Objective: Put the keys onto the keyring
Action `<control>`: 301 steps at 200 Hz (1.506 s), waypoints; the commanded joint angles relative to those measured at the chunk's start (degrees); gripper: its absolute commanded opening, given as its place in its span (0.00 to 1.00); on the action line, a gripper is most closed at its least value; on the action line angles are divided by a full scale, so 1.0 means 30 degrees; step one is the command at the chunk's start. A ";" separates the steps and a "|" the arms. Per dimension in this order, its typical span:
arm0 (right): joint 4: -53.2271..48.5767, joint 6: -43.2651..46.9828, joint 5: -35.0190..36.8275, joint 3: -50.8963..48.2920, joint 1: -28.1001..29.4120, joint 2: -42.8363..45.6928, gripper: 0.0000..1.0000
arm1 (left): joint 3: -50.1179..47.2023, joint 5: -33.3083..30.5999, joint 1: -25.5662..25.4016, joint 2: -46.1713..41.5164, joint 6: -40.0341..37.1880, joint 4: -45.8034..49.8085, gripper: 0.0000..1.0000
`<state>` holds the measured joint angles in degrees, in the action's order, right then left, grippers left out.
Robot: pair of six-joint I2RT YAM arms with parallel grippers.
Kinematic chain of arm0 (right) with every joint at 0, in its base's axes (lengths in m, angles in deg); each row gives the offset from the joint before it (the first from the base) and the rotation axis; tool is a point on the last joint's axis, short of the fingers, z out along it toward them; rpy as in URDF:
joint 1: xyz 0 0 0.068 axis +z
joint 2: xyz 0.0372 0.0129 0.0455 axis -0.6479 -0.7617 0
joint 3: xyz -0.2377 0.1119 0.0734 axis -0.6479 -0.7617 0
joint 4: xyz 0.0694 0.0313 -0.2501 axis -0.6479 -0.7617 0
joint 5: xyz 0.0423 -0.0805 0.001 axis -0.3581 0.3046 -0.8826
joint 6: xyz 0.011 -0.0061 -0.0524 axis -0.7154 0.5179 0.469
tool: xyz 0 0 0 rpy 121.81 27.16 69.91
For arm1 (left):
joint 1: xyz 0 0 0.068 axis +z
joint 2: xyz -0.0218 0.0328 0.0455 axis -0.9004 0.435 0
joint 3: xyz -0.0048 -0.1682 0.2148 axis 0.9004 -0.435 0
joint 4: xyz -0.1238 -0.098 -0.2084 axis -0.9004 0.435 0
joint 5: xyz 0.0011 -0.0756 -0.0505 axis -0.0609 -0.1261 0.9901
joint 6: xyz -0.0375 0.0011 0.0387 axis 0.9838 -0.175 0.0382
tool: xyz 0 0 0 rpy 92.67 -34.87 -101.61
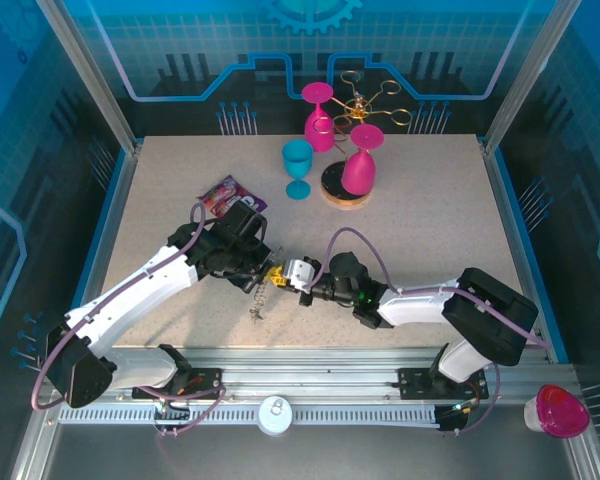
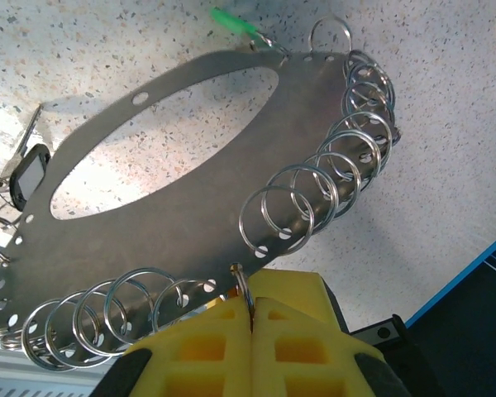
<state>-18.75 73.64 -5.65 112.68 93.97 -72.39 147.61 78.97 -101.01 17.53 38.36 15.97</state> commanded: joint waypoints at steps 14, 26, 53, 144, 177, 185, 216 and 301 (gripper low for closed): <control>0.0830 0.0250 -0.0228 0.0157 -0.0349 0.0419 0.00 | -0.1256 -0.0267 -0.0121 -0.1297 -0.0079 -0.1565 0.00; 0.0457 0.0186 -0.0626 0.0007 -0.0549 0.0813 0.00 | -0.1683 -0.1330 -0.0122 -0.2072 -0.0530 -0.2274 0.12; -0.0847 0.0112 -0.2155 -0.0020 -0.1254 0.1792 0.00 | -0.2253 -0.5466 0.0292 -0.4118 -0.4594 -0.3938 0.47; -0.6832 0.0662 -0.7081 0.1492 -0.4074 0.4546 0.00 | -0.5597 0.2574 0.0302 -0.7452 -3.6457 -0.9592 0.49; -0.9273 0.1342 -0.7589 0.2386 -0.4369 0.5271 0.00 | -0.5641 0.4456 0.0314 -0.6668 -4.1227 -0.9328 0.41; -0.9711 0.1490 -0.7727 0.2548 -0.4369 0.5381 0.00 | -0.5566 0.4508 0.0315 -0.6276 -4.1827 -0.9349 0.39; -1.0469 0.1800 -0.7927 0.2791 -0.4355 0.5769 0.00 | -0.5159 0.5256 0.0339 -0.4848 -4.3001 -0.9625 0.33; -1.0763 0.1896 -0.8324 0.3202 -0.4239 0.5976 0.00 | -0.4866 0.5732 0.0232 -0.3578 -4.2889 -1.0641 0.15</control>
<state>-52.30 78.77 -28.14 119.54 81.44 -55.93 131.06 93.51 -100.11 5.94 -89.26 -14.19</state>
